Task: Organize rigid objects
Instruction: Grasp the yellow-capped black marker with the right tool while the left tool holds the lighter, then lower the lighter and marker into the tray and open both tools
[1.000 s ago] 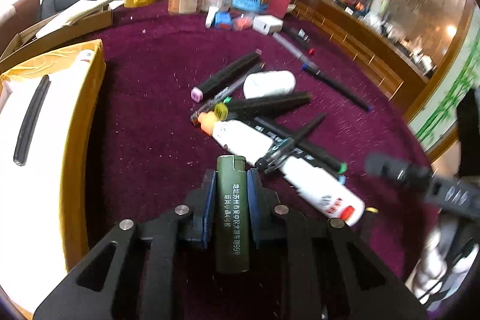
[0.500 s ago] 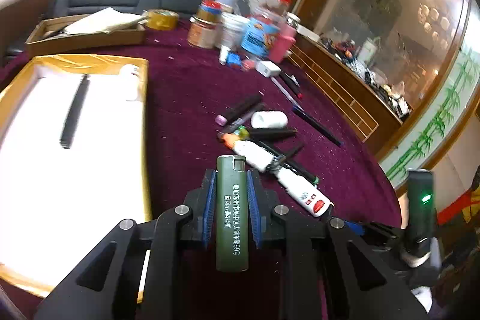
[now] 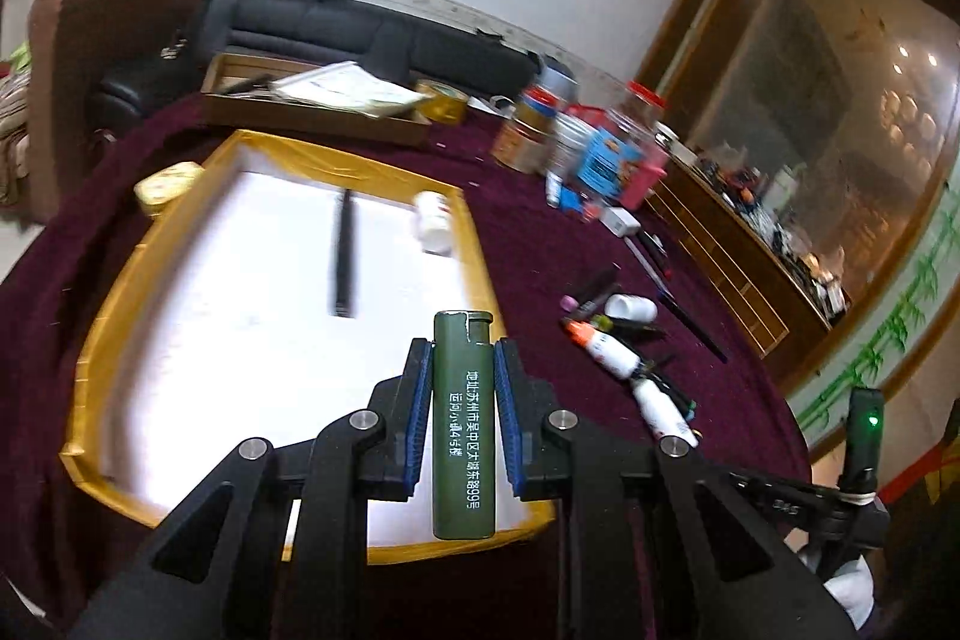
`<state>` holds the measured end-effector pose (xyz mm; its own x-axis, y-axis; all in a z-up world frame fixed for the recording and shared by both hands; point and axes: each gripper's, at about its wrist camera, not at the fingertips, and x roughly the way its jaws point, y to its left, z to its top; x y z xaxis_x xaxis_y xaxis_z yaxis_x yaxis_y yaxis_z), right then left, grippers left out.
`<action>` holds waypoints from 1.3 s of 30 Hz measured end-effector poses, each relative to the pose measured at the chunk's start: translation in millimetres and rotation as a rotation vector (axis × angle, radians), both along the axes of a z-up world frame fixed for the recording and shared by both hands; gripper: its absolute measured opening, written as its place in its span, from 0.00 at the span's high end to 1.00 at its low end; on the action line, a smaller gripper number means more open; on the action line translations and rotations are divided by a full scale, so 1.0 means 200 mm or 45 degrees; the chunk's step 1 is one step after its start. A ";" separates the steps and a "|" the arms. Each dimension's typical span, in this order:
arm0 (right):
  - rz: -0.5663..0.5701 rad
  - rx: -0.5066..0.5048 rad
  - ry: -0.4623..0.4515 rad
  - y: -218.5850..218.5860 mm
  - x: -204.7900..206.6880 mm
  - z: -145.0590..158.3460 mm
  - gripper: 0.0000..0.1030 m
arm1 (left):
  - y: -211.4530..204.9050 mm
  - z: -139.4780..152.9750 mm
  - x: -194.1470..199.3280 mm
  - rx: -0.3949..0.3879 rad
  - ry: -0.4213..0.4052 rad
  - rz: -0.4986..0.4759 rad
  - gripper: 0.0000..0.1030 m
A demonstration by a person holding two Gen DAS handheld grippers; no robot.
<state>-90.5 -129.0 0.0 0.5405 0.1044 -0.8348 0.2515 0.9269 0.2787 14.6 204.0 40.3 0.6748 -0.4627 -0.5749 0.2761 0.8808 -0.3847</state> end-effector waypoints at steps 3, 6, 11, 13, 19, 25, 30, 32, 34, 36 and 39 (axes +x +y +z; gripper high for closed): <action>-0.059 0.216 -0.025 -0.06 -0.02 -0.02 0.99 | 0.07 -0.01 0.01 -0.015 0.005 0.045 0.82; -0.106 0.239 0.020 -0.04 0.02 -0.05 0.96 | 0.11 -0.02 0.00 -0.025 0.006 0.063 0.82; -0.115 0.245 0.081 0.04 0.11 -0.12 0.76 | 0.10 -0.01 -0.03 -0.002 -0.011 0.049 0.83; -0.129 0.173 0.078 0.08 0.14 -0.11 0.75 | 0.09 -0.01 -0.03 0.004 -0.015 0.039 0.82; -0.104 -0.028 0.103 0.17 0.19 -0.10 0.82 | 0.05 0.00 -0.04 0.028 -0.031 0.030 0.82; -0.077 0.038 0.039 0.12 0.15 -0.08 0.84 | 0.07 0.01 -0.04 0.036 -0.032 0.040 0.82; -0.048 0.156 -0.073 0.05 0.07 0.04 0.87 | 0.14 0.03 -0.02 0.028 -0.037 0.072 0.82; -0.024 0.179 -0.119 0.05 0.07 0.11 0.87 | 0.16 0.05 0.01 0.028 -0.039 0.084 0.82; 0.002 0.186 -0.165 0.07 0.09 0.16 0.87 | 0.18 0.06 0.03 0.035 -0.046 0.101 0.82; 0.039 0.187 -0.214 0.10 0.11 0.22 0.87 | 0.20 0.08 0.04 0.038 -0.052 0.110 0.82; 0.107 0.188 -0.271 0.18 0.18 0.31 0.87 | 0.21 0.11 0.06 0.061 -0.075 0.120 0.82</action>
